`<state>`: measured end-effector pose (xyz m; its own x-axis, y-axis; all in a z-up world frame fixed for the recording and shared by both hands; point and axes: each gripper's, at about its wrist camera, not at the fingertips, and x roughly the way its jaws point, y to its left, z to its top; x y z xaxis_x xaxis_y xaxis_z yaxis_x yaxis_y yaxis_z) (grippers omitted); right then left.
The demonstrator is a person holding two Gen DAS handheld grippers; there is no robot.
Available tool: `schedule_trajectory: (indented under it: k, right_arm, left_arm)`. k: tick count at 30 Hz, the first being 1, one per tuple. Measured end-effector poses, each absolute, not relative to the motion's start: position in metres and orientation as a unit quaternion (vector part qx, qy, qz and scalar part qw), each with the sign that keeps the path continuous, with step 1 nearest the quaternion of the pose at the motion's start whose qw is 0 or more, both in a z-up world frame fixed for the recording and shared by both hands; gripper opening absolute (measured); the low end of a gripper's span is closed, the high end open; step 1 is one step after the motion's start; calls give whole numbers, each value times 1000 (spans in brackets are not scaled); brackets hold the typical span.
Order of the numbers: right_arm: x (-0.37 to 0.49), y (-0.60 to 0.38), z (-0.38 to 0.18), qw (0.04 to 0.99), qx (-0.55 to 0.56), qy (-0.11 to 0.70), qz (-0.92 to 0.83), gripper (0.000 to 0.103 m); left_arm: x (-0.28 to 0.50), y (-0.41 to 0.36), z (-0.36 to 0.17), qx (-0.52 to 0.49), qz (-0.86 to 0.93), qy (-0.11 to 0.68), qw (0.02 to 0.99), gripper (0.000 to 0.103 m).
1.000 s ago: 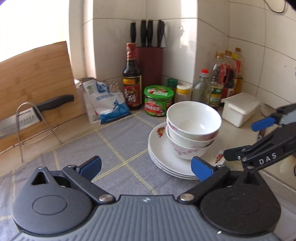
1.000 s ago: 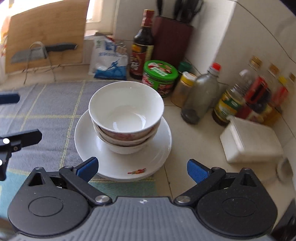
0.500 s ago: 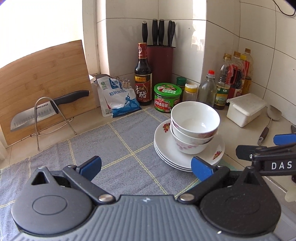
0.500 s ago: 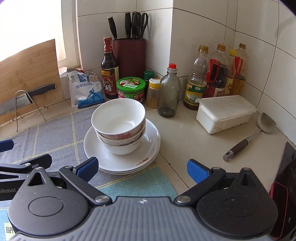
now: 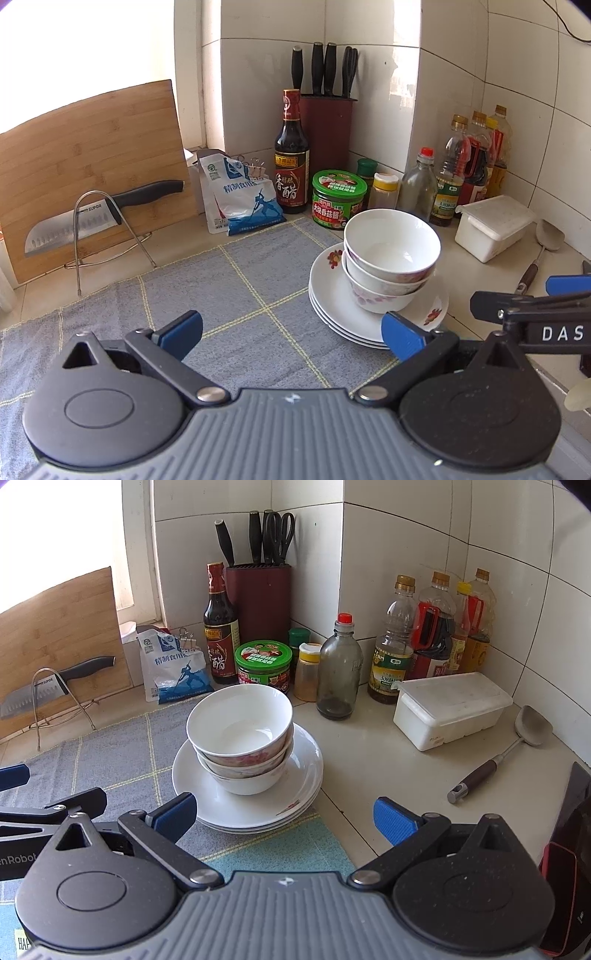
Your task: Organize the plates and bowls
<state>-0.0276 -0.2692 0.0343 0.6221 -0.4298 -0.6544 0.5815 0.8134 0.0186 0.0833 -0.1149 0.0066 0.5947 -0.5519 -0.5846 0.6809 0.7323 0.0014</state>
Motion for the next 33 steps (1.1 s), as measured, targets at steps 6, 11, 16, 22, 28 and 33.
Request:
schedule_trajectory:
  k: [6,11,16,22,28,33]
  right_arm:
    - [-27,-269,35,895,115,328,-281,103]
    - [-27,-268,38,898,114,325,-276,103]
    - [-26,-268,39,900,116,321,-269,103]
    - [-24,-268,39,901,120,321,-265,103]
    - [-21,-268,39,901,120,322,-264,103]
    - [-21,-268,39,901,119,323,-264,103]
  left_arm:
    - [84,-115,7,113,-345,285,887,102]
    - [84,-115,9,114,-342,284,888,102]
    - [84,-115,10,115,-338,282,891,102]
    - [86,-114,11,114,-336,281,892,102]
    - [88,-114,11,113,-334,282,892,102]
    - [89,-114,11,112,-334,282,892,102]
